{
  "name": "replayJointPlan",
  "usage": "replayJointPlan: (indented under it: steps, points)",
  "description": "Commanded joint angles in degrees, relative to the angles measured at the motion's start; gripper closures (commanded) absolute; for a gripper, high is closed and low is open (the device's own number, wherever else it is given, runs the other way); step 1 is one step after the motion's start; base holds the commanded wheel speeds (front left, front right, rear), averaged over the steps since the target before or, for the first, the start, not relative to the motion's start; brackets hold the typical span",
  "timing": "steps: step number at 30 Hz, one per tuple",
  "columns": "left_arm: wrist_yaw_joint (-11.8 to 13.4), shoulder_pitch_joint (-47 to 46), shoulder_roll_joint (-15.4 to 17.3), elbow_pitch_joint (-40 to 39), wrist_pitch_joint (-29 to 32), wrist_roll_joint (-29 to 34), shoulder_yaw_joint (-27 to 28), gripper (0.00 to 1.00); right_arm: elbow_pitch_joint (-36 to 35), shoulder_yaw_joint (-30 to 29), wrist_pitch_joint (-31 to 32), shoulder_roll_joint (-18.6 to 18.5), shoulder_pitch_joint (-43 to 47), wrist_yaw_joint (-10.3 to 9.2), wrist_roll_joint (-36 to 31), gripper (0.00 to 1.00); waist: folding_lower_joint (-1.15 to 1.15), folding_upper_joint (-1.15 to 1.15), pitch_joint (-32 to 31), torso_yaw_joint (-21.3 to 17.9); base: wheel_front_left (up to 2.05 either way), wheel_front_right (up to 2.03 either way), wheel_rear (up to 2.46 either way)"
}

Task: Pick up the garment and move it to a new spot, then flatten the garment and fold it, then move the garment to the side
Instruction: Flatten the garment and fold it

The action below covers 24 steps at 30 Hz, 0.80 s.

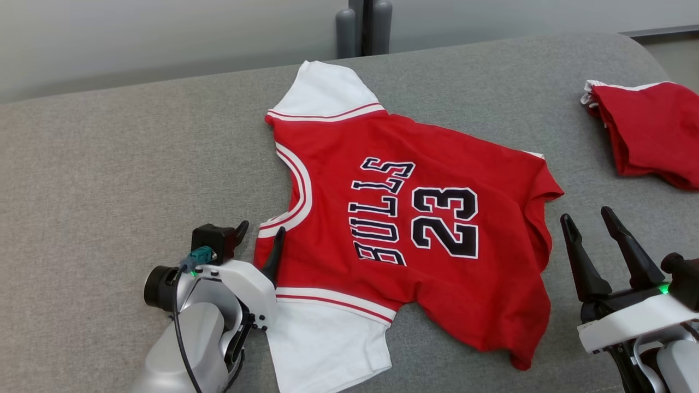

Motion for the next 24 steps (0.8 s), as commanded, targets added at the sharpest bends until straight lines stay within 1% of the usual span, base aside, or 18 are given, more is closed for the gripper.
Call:
replayJointPlan:
  steps: [1, 5, 8, 9, 10, 11, 14, 17, 18, 21, 24]
  points:
    - [-0.5, -1.2, 0.3, 0.8, 0.3, -1.5, -0.2, 0.0, 0.0, -0.2, -0.1, -0.1, -0.4, 0.0, 0.2, 0.0, 0.0, 0.0, 0.4, -0.4, 0.0, 0.0, 0.0]
    - [-1.1, -3.7, 0.3, 4.4, 1.6, -3.8, -2.5, 0.0, 0.2, -0.3, -0.1, 0.0, -0.8, 0.0, 0.3, 0.0, 0.0, 0.0, 0.8, -0.8, 0.0, 0.0, 0.0]
    - [-2.7, -5.1, 0.3, 6.5, 3.8, -7.4, -4.5, 0.0, 0.4, 0.0, -0.1, 0.1, -1.1, 0.0, -0.1, 0.0, 0.0, 0.0, 1.1, -1.1, 0.0, 0.0, 0.0]
    - [-3.0, -5.3, 0.3, 6.7, 4.4, -8.2, -5.2, 0.26, 0.5, 0.1, -0.1, 0.1, -1.2, 0.0, -0.2, 0.0, 0.0, 0.0, 1.1, -1.2, 0.0, 0.0, 0.0]
    - [-3.4, -5.6, 0.3, 6.9, 4.7, -8.8, -6.0, 0.73, 0.5, 0.1, -0.1, 0.1, -1.3, 0.0, -0.3, 0.0, 0.0, 0.0, 1.2, -1.2, 0.0, 0.0, 0.0]
    - [-3.6, -5.9, 0.3, 6.9, 4.8, -9.4, -6.6, 1.0, 0.5, 0.1, -0.1, 0.1, -1.4, 0.0, -0.4, 0.0, 0.0, 0.0, 1.2, -1.2, 0.0, 0.0, 0.0]
    - [-3.7, -7.2, 0.3, 7.5, 4.0, -10.8, -7.7, 1.0, 0.6, 0.0, -0.1, 0.0, -1.4, 0.0, -0.6, 0.0, 0.0, 0.0, 1.2, -1.0, 0.0, 0.0, 0.0]
    - [-2.6, -8.4, 0.4, 8.7, 2.1, -12.0, -7.4, 1.0, 0.8, -0.1, -0.1, 0.0, -1.3, 0.0, -0.8, 0.0, 0.0, 0.0, 1.0, -0.7, 0.0, 0.0, 0.0]
    - [-2.6, -8.4, 0.4, 8.7, 2.1, -12.0, -7.4, 1.0, 0.8, -0.1, -0.1, 0.0, -1.3, 0.0, -0.8, 0.0, 0.0, 0.0, 1.0, -0.7, 0.0, 0.0, 0.0]
    - [-1.1, -9.6, 0.5, 10.0, 0.1, -12.9, -5.8, 1.0, 0.9, -0.1, -0.1, 0.0, -1.2, 0.0, -1.3, 0.0, 0.0, 0.0, 0.7, -0.2, 0.0, 0.0, 0.0]
    - [0.0, -10.4, 1.6, 10.9, -1.1, -13.8, -4.0, 1.0, 1.2, -0.4, -0.1, 0.1, -0.9, 0.0, -1.6, 0.0, 0.0, 0.0, 0.1, 0.5, 0.0, 0.0, 0.0]
